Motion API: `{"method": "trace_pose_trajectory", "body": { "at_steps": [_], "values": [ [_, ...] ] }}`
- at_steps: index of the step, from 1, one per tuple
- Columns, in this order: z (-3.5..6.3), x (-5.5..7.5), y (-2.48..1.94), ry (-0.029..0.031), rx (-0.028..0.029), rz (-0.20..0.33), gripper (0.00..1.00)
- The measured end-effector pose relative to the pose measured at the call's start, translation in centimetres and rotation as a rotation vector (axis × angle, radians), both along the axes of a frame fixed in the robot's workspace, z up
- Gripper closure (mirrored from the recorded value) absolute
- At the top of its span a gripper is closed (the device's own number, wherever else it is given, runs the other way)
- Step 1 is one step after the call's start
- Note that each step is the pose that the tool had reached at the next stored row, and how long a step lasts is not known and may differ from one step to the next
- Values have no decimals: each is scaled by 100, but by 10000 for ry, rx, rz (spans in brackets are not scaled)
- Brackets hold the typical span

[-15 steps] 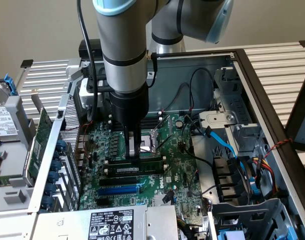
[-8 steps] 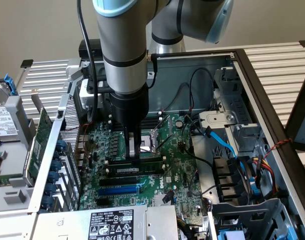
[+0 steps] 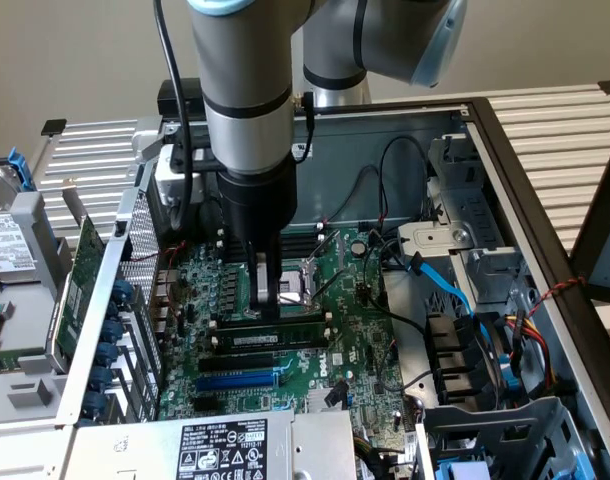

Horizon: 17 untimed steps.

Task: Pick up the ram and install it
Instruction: 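Press down the ram until it locks into place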

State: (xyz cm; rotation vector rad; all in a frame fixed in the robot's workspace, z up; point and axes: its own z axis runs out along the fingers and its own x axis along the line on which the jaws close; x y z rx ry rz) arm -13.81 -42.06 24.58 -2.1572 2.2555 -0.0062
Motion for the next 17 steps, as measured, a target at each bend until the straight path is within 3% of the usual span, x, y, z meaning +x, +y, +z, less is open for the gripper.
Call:
{"method": "trace_pose_trajectory", "body": {
  "at_steps": [2, 10, 17],
  "values": [
    [49, 0, 0, 2, -3, 1, 90],
    [49, 3, 7, 18, -1, -19, 90],
    [41, 3, 7, 20, -1, -1087, 90]
  ]
}}
